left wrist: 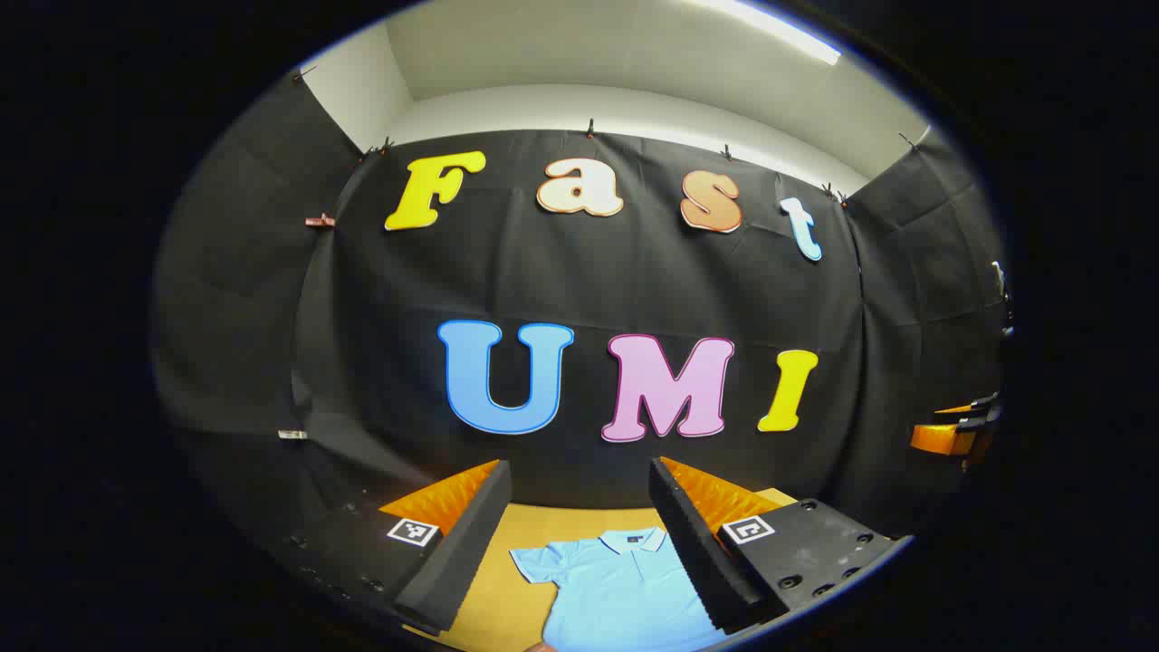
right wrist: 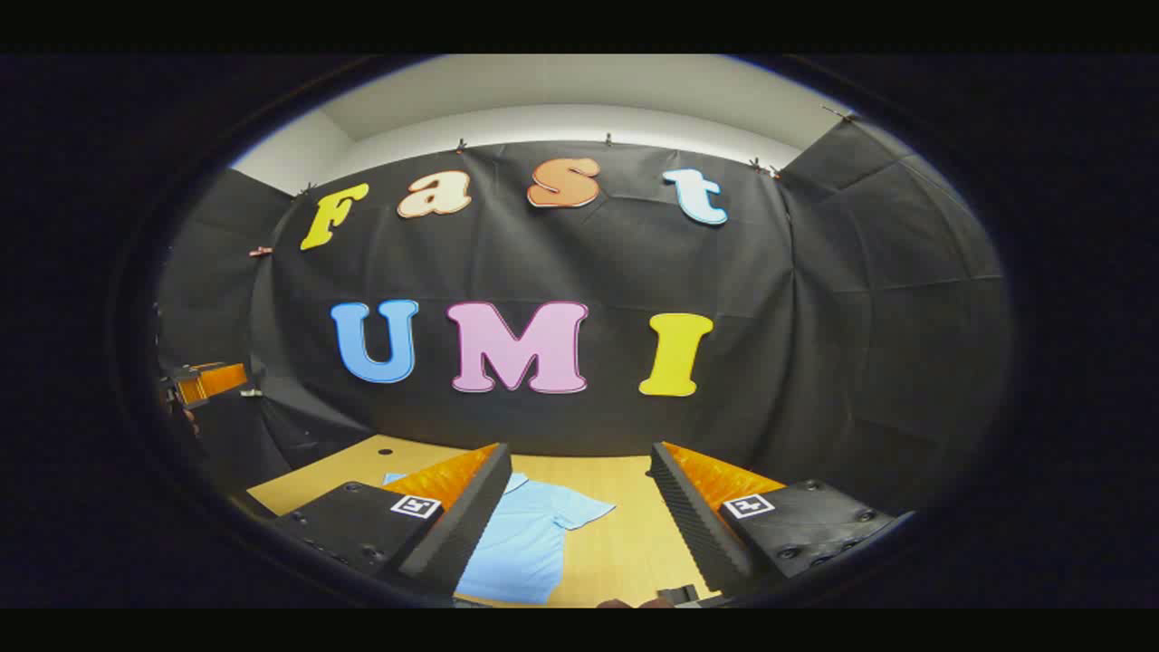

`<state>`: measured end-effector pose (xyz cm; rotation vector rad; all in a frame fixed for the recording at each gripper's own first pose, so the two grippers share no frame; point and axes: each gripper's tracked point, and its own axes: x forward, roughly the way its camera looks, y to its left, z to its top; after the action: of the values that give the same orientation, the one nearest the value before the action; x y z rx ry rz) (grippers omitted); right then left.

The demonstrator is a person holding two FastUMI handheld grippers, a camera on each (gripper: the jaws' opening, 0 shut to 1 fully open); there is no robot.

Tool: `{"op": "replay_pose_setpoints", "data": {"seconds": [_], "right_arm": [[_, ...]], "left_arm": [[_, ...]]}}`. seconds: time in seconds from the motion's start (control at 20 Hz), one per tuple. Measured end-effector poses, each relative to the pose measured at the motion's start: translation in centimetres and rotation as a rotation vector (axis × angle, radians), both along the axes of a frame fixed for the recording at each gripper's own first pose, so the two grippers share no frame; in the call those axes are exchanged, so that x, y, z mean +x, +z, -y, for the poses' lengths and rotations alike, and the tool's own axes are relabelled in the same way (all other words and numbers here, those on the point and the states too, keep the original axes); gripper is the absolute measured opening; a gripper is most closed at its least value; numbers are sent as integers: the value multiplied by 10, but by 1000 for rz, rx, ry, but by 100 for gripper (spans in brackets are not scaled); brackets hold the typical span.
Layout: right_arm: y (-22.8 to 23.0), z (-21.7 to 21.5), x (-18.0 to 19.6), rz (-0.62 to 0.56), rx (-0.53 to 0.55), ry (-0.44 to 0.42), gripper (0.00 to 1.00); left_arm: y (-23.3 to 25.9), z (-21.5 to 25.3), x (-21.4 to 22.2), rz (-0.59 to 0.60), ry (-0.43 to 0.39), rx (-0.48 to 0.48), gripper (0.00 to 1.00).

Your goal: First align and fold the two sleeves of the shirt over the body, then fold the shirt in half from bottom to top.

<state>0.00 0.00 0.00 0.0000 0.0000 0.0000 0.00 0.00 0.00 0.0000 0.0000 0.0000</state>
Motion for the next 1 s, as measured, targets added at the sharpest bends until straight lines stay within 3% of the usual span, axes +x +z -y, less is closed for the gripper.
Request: {"op": "replay_pose_setpoints", "data": {"seconds": [0.3, 1.0], "right_arm": [[-14, 7, 19, -47, 34, -21, 97], [-12, -14, 62, -67, -59, 17, 97]], "left_arm": [[-7, -13, 8, -12, 10, -20, 98], [2, -25, 37, 27, -1, -12, 98]]}}
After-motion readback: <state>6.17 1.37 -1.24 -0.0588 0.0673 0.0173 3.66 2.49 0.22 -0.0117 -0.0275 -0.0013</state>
